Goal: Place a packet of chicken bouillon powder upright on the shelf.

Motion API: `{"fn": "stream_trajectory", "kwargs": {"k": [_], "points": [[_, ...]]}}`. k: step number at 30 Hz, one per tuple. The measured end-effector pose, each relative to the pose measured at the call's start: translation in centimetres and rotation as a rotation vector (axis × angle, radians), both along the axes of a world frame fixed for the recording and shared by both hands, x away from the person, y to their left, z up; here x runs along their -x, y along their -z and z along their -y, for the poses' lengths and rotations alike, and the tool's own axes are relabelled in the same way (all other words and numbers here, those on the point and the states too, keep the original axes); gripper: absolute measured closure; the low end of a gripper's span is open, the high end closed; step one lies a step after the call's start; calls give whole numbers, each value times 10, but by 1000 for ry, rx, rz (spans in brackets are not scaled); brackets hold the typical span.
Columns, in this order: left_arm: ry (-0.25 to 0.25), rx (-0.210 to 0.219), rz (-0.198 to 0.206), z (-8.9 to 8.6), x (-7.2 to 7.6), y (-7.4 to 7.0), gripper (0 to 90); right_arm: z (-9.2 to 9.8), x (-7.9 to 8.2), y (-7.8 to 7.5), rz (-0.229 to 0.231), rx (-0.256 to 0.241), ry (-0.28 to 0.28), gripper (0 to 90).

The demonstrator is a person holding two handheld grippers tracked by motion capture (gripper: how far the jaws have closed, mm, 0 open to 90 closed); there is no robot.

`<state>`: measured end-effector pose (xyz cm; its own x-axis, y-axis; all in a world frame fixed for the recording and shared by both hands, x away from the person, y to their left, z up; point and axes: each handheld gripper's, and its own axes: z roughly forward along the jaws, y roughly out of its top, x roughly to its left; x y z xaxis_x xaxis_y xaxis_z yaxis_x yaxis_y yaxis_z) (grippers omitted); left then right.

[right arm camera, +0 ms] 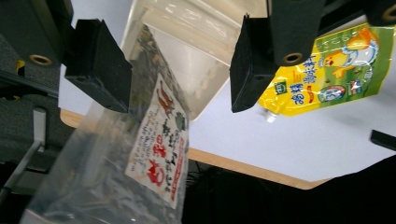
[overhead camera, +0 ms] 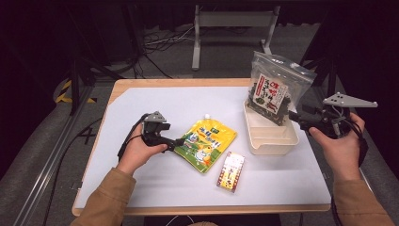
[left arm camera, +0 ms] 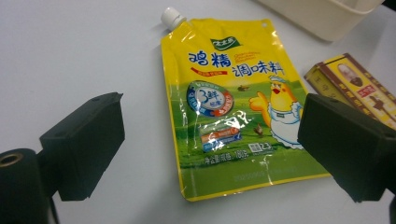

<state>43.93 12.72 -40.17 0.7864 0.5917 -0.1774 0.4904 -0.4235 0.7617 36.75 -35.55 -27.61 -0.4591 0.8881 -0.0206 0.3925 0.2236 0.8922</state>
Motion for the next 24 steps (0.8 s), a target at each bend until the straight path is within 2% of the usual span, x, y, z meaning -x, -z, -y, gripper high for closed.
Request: {"fn": "stream_trajectory", "kwargs": {"k": [4, 6, 9, 11, 15, 19, 24], "points": [[-8, -26, -13, 6, -6, 6, 80, -8, 4, -1, 1, 12, -18, 394], [-18, -32, -13, 7, -9, 8, 116, -11, 5, -1, 1, 19, -24, 394], [-21, -37, -34, 9, -15, 12, 164, -16, 6, -1, 0, 22, -33, 393], [-6, -50, -40, 12, -16, 15, 172, -18, 7, 0, -1, 21, -42, 393], [10, -61, -60, 16, -20, 21, 163, -23, 8, 2, -4, 15, -56, 396], [3, -109, -88, 21, -23, 28, 158, -28, 8, 3, -7, 12, -74, 397], [30, -106, -116, 24, -24, 31, 158, -35, 8, 5, -14, 19, -97, 397]]}}
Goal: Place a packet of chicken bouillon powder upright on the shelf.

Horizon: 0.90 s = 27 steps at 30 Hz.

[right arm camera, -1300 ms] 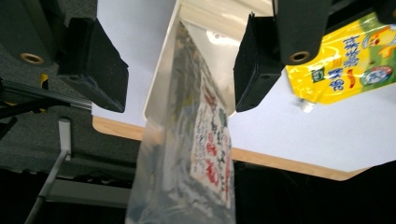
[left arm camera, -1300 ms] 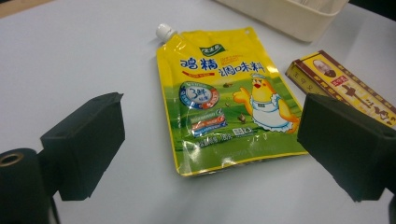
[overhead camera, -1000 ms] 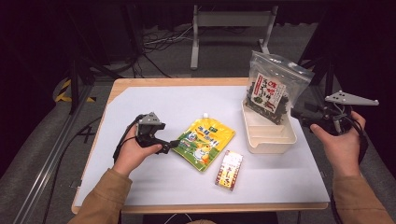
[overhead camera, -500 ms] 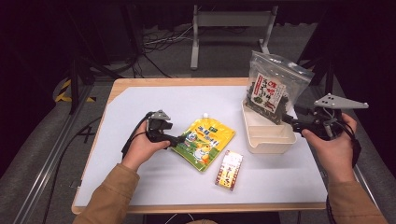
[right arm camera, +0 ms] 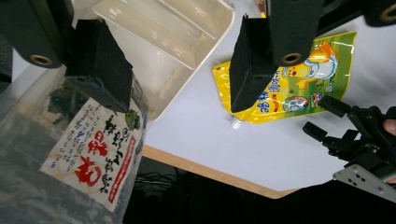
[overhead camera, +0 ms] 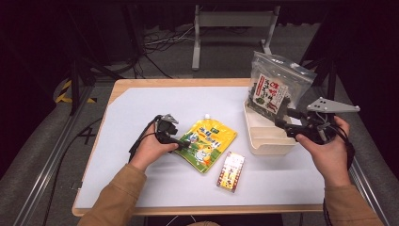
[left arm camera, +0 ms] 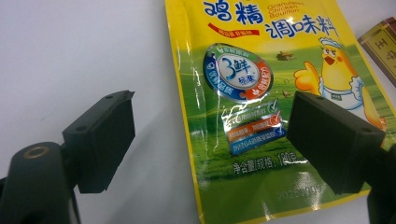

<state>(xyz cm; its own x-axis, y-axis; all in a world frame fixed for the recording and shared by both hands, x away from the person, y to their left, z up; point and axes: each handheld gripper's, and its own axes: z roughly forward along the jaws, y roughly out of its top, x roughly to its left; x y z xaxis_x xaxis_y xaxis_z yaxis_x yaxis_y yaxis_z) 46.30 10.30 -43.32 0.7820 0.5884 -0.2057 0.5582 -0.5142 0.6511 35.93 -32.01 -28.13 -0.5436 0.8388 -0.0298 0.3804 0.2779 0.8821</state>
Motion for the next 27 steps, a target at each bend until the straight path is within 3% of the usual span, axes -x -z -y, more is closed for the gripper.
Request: {"fn": "stream_trajectory", "kwargs": {"k": [2, 5, 8, 12, 14, 17, 27], "points": [[21, 8, -15, 2, 0, 2, 160, -2, 0, 1, -3, 3, -8, 396], [56, -3, -72, 7, 1, 6, 176, -6, 0, 3, -6, 6, -14, 394], [72, -8, -75, 8, 2, 6, 180, -8, -1, 4, -5, 24, -14, 392], [61, -12, -71, 9, 3, 6, 221, -9, -2, 7, -13, 19, -18, 389], [30, -19, -69, 11, 5, 5, 248, -10, -2, 9, -16, 19, -17, 388], [-9, -13, -79, 12, 8, 4, 393, -11, -2, 11, -22, 19, -22, 386], [-28, -4, -56, 11, 12, 6, 510, -12, -4, 20, -44, 9, -25, 380]]}}
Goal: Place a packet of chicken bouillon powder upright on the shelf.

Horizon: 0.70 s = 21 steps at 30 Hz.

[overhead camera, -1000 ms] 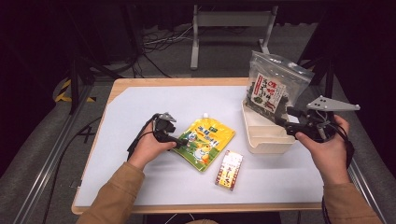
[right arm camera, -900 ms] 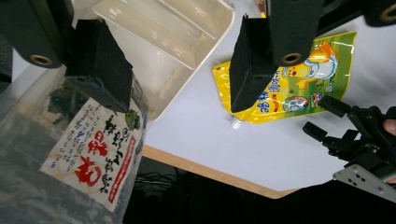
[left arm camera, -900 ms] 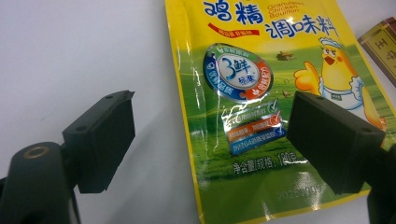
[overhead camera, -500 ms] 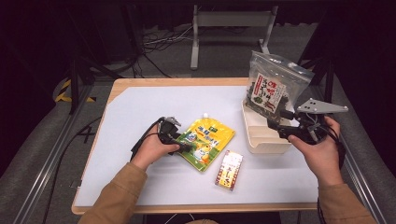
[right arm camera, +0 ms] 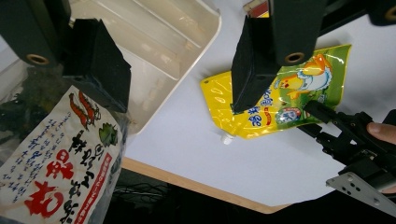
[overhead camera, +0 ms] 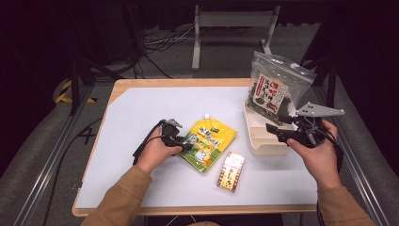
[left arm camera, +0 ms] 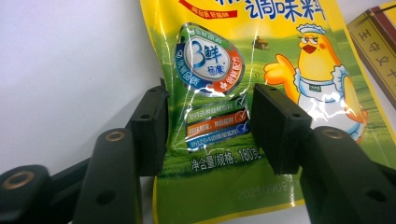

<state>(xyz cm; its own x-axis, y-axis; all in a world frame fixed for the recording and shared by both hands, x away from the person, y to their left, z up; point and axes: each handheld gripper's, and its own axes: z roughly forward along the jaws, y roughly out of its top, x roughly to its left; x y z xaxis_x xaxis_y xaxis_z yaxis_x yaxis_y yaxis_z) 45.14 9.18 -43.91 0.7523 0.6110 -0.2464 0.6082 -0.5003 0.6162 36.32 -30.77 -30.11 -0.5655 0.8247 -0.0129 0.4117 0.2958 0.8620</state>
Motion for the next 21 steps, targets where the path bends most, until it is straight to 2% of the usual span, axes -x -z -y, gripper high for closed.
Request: {"fn": "stream_trajectory", "kwargs": {"k": [4, 5, 6, 7, 8, 10, 12, 14, 21], "points": [[-3, -11, 31, 1, 1, 0, 581, -2, -1, 4, -9, 1, -6, 380], [-5, -22, 42, 1, 2, -1, 605, -3, -1, 4, -9, 1, -8, 380], [-5, -33, 62, 1, 3, -1, 682, -4, -1, 5, -10, 0, -12, 380], [-4, -44, 71, 3, 3, -1, 710, -5, -1, 5, -10, 3, -14, 379], [-4, -44, 71, 3, 3, -1, 734, -5, -1, 5, -10, 3, -14, 379], [3, -77, 102, 5, 5, -3, 762, -6, -2, 6, -13, 4, -21, 379], [4, -88, 112, 6, 6, -4, 794, -8, -2, 8, -17, 3, -22, 380], [8, -85, 119, 5, 6, -3, 827, -8, -2, 9, -20, 3, -25, 380], [16, -77, 131, 4, 6, -4, 861, -10, -3, 14, -32, 6, -33, 383]]}}
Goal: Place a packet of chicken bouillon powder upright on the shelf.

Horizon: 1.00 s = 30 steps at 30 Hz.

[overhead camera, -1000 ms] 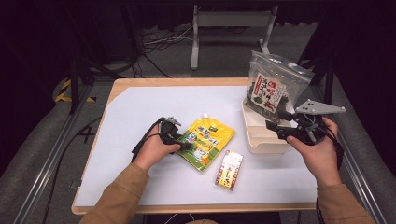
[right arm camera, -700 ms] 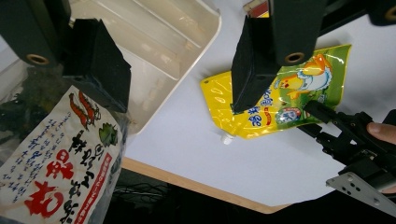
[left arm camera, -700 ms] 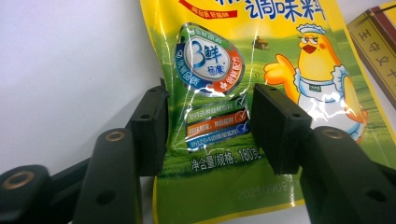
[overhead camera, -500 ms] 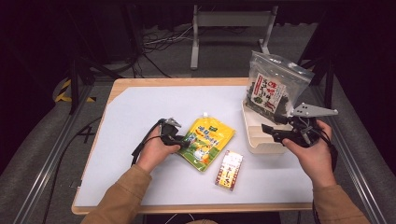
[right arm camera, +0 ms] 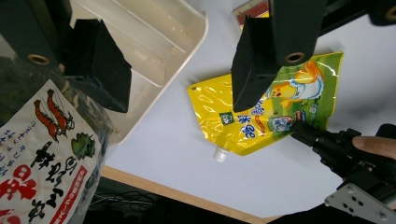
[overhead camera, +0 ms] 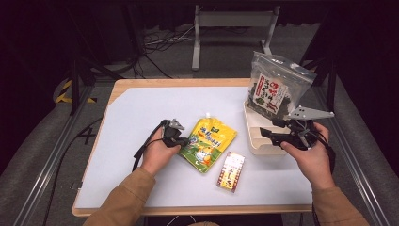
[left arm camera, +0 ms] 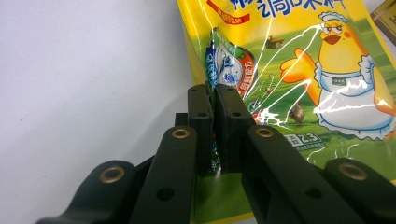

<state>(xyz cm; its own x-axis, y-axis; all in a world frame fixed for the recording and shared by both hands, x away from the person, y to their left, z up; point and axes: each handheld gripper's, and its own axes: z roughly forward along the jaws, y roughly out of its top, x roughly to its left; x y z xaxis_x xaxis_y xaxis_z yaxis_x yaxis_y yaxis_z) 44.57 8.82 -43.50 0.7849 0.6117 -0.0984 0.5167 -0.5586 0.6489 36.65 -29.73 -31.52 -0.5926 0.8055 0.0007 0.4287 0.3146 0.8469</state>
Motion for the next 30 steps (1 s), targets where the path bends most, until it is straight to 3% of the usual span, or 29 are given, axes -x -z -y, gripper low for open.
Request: {"fn": "stream_trajectory", "kwargs": {"k": [3, 10, 30], "points": [[-10, 22, -38, -4, -1, -2, 868, 0, 0, 2, -5, -1, -5, 384], [2, 45, -23, -7, 2, -8, 874, -1, 0, 4, -12, -3, -9, 404], [105, 141, 212, -12, 41, -52, 894, -13, 0, -1, -9, 5, -48, 418]]}}
